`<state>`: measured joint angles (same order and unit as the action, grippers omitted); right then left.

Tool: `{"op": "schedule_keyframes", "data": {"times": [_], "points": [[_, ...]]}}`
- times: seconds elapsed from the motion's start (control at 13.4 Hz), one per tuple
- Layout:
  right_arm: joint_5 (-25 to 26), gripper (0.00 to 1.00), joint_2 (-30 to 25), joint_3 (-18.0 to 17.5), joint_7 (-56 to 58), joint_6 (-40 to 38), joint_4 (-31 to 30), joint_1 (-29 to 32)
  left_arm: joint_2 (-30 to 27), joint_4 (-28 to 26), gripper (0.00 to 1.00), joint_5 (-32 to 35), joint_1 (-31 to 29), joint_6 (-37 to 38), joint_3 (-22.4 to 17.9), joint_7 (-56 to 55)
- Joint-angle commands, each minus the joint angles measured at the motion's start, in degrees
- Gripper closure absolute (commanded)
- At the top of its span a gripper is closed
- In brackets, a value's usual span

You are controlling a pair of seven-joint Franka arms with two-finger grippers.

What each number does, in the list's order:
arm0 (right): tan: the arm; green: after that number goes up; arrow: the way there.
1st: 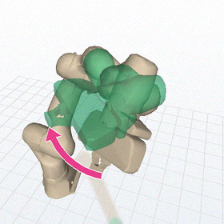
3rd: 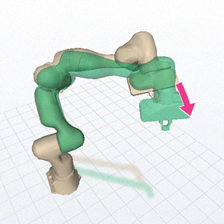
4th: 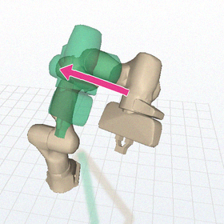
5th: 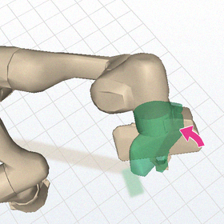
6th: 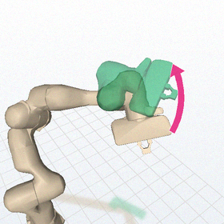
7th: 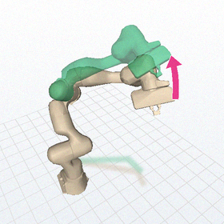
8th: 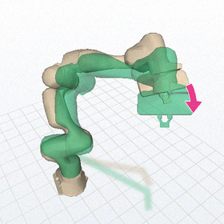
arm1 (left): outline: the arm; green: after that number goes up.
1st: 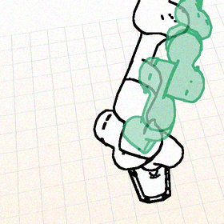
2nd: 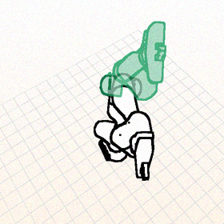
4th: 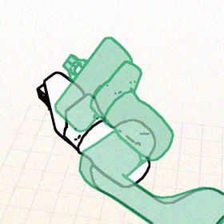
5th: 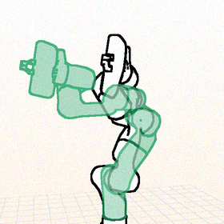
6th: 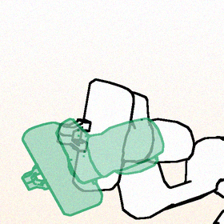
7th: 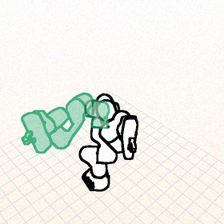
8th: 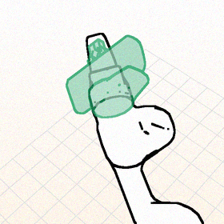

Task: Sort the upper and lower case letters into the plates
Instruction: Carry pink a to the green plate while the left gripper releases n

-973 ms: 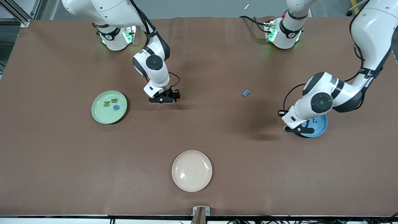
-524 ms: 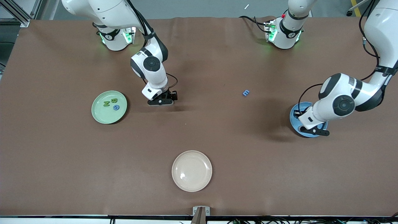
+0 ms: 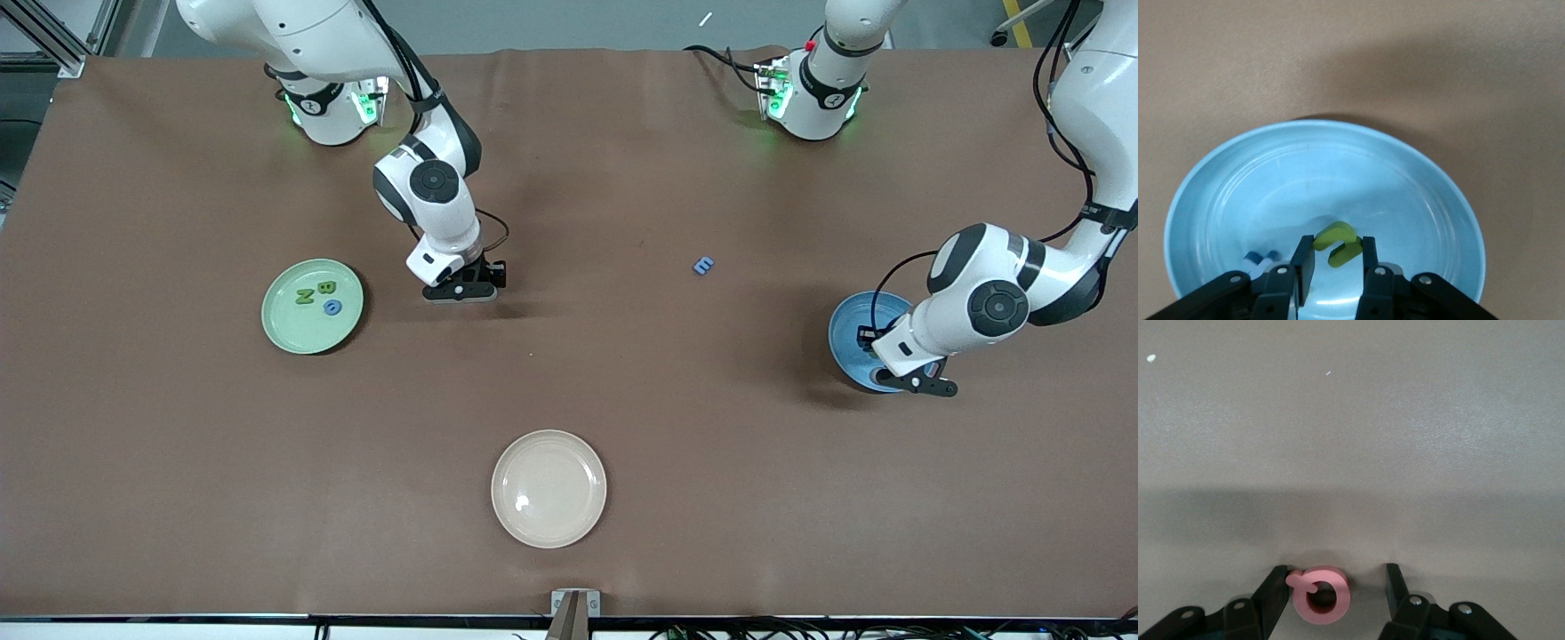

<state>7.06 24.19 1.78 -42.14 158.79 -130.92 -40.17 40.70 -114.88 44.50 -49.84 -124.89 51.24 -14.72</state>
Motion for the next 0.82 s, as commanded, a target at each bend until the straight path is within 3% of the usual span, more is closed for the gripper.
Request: {"op": "schedule_keyframes", "data": {"times": [0.0,0.22,0.3,0.37,0.45,0.6,0.67,0.75], "points": [[1.29,0.47,0.42,-0.46,-0.83,0.29,-0.47,0.7,0.69,-0.25,0.83,1.38,0.01,-2.02,0.0,0.22],[1.11,0.86,0.5,-0.46,-0.92,0.38,-0.39,1.31,0.87,-0.25,0.83,2.17,0.27,-2.55,-0.97,0.22],[0.85,0.96,0.5,-0.46,-0.92,0.38,-0.39,1.58,0.87,-0.25,0.83,2.17,0.27,-2.55,-0.97,0.22],[0.85,1.0,0.5,-0.46,-0.92,0.3,-0.39,1.67,0.87,-0.25,0.81,2.17,0.27,-2.55,-0.97,0.22],[0.85,1.0,0.42,-0.46,-0.92,0.29,-0.39,1.93,0.78,-0.25,0.73,2.17,0.27,-2.55,-0.97,0.22],[0.85,1.0,0.33,-0.46,-0.4,0.21,-0.21,2.81,0.17,-0.34,0.22,2.17,0.27,-1.86,-0.88,0.65],[0.85,1.0,-0.02,-0.46,0.21,-0.05,-0.12,4.03,-0.7,-0.34,0.08,2.08,0.27,-1.07,-0.53,1.79],[0.85,1.0,-0.46,-0.55,1.53,-0.23,-0.03,5.17,-1.93,-0.43,0.03,1.99,0.19,0.77,0.43,2.15]]}}
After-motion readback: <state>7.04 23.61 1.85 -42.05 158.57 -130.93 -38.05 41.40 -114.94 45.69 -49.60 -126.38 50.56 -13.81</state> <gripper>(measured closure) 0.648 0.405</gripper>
